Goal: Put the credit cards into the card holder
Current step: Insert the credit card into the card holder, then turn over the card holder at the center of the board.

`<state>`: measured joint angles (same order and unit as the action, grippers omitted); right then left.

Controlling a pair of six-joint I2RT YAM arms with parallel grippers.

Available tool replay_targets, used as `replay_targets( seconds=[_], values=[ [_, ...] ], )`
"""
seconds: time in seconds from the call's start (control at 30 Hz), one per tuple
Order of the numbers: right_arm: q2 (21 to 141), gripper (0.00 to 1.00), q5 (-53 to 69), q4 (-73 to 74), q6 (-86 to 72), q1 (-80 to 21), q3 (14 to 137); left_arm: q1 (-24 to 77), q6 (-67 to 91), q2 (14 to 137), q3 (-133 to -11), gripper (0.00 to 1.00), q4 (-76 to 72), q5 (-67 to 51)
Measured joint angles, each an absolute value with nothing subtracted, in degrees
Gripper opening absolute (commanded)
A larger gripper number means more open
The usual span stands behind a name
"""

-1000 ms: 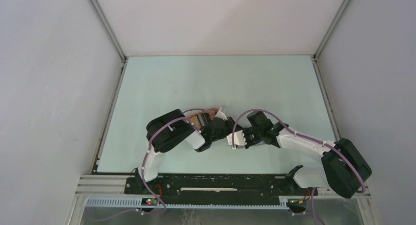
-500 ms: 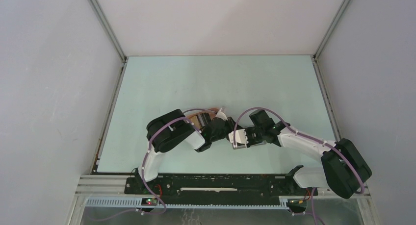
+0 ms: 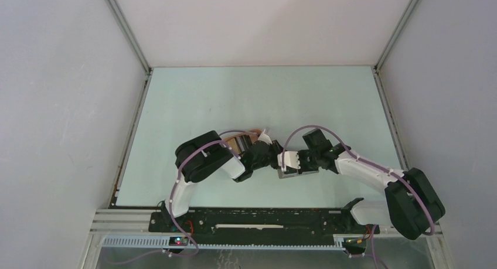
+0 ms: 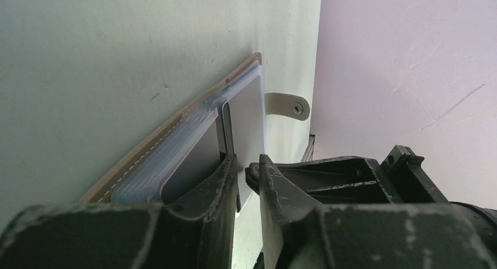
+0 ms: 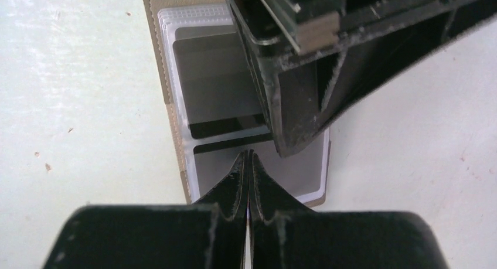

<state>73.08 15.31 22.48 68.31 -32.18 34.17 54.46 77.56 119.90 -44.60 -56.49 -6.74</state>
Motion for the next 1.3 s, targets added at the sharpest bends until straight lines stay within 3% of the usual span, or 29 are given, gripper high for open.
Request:
replay_targets(
  seconds=[0.27, 0.6, 0.73, 0.93, 1.07, 1.3],
  values=[
    [67.8, 0.11, 21.7, 29.1, 63.1, -27.4, 37.2, 54.5, 75.0, 118.6, -44.6, 0.25, -54.4, -6.7],
    [65.3, 0.19, 29.7, 38.3, 48.6, -16.5, 51.5, 54.5, 65.4, 109.1, -43.4, 0.26, -46.3, -5.1],
    [63.0, 0.36, 32.9, 41.0, 43.5, -13.7, 54.5, 55.0, 59.5, 102.8, -41.8, 0.26, -44.2, -3.6],
    [56.2, 0.79, 37.6, 41.8, 37.7, -11.8, 54.9, 56.6, 48.2, 89.6, -38.3, 0.26, -37.6, 1.2],
    [56.3, 0.84, 43.4, 42.6, 34.2, -10.1, 55.9, 57.9, 39.9, 79.4, -36.2, 0.27, -31.9, 6.2],
    [67.4, 0.81, 48.5, 45.8, 30.5, -9.1, 56.2, 58.9, 27.4, 59.8, -31.6, 0.69, -26.0, 15.8]
  ],
)
